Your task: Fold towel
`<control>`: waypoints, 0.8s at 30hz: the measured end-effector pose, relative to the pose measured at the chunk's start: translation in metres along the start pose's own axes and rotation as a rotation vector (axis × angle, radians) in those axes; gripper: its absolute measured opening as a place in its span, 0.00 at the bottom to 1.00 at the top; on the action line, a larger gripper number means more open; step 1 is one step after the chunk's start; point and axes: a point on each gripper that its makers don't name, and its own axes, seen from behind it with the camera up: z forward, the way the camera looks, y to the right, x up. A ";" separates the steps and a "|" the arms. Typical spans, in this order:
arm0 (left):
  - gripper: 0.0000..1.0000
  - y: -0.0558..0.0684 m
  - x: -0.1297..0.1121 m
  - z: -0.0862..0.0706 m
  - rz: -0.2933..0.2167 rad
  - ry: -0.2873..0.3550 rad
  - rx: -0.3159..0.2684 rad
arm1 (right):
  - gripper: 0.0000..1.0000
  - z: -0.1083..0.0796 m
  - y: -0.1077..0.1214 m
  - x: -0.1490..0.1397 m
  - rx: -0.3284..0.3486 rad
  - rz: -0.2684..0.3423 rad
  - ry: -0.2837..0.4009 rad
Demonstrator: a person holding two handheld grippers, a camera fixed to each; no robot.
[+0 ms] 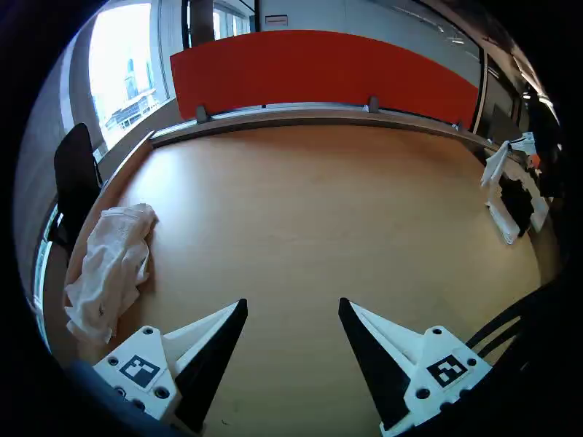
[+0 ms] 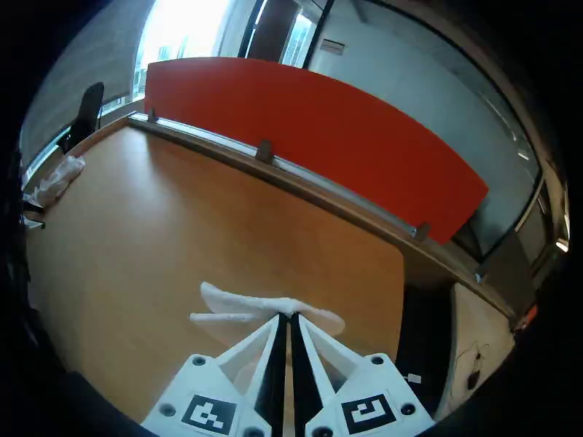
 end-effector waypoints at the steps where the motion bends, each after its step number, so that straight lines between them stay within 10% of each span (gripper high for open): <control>1: 0.93 0.001 0.000 0.000 0.000 0.000 0.000 | 0.04 0.001 0.001 -0.001 0.000 0.000 -0.002; 24: 0.93 0.011 0.007 0.006 0.011 -0.001 -0.008 | 0.04 -0.017 0.010 -0.052 -0.018 0.025 -0.057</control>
